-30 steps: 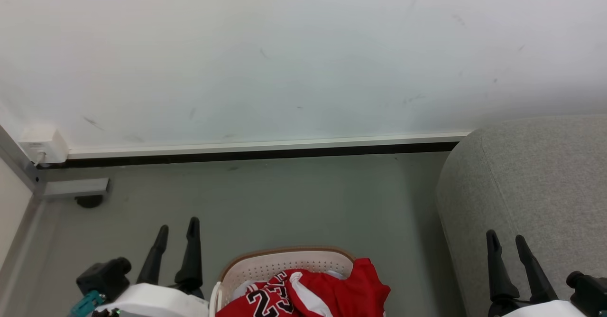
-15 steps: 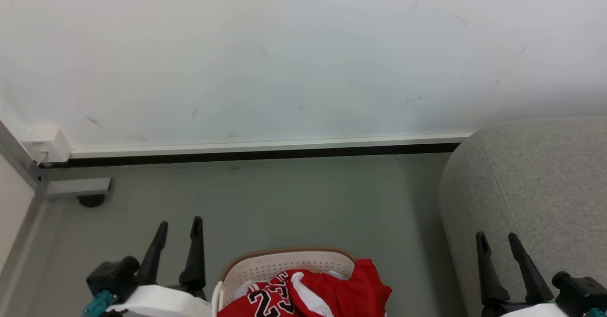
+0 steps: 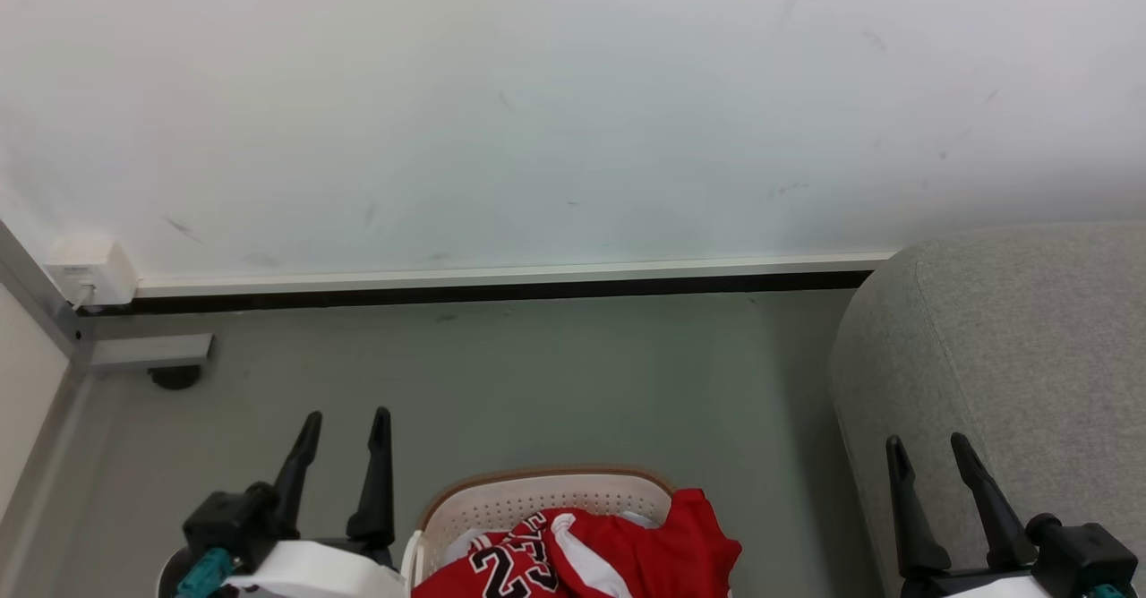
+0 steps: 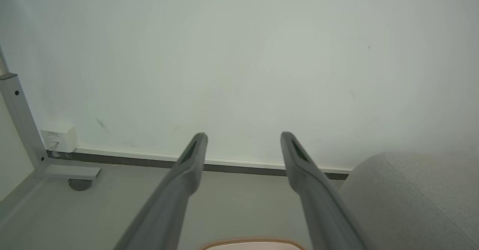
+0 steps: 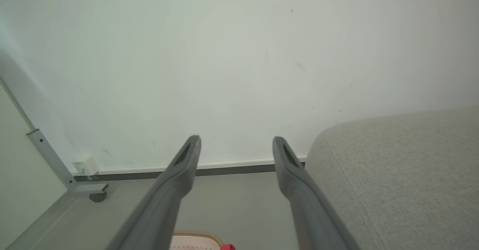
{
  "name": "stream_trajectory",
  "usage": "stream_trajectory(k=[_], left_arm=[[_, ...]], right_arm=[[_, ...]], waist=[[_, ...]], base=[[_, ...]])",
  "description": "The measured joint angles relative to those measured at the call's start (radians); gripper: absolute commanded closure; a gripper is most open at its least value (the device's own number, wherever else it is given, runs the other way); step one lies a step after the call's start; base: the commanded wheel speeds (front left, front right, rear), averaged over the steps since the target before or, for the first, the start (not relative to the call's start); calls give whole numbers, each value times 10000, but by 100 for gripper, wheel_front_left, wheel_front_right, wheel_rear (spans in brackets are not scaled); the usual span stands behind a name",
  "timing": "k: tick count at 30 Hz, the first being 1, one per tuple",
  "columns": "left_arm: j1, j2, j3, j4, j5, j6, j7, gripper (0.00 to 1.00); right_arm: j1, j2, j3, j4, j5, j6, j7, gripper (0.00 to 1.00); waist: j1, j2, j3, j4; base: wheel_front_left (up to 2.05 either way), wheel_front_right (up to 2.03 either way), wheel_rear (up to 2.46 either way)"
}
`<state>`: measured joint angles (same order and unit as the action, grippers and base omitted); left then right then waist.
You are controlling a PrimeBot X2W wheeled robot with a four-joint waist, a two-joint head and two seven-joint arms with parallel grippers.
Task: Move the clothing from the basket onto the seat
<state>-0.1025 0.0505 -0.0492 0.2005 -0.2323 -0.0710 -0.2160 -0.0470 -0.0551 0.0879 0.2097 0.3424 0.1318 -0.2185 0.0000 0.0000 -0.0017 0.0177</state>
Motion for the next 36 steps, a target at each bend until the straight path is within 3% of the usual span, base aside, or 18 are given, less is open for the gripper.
stream_trajectory(k=[23,36], left_arm=[[-74,-15,4,134,1453,-211,-439,0],[-128,-17,-4,349,1137,-267,-481,0]], right_arm=[[76,17,155,-203,-1402,0,-403,0],[78,25,144,-201,-1480,0,-458,0]], waist=[[0,0,-15,17],[0,0,-6,46]], base=[[0,0,0],[0,0,0]])
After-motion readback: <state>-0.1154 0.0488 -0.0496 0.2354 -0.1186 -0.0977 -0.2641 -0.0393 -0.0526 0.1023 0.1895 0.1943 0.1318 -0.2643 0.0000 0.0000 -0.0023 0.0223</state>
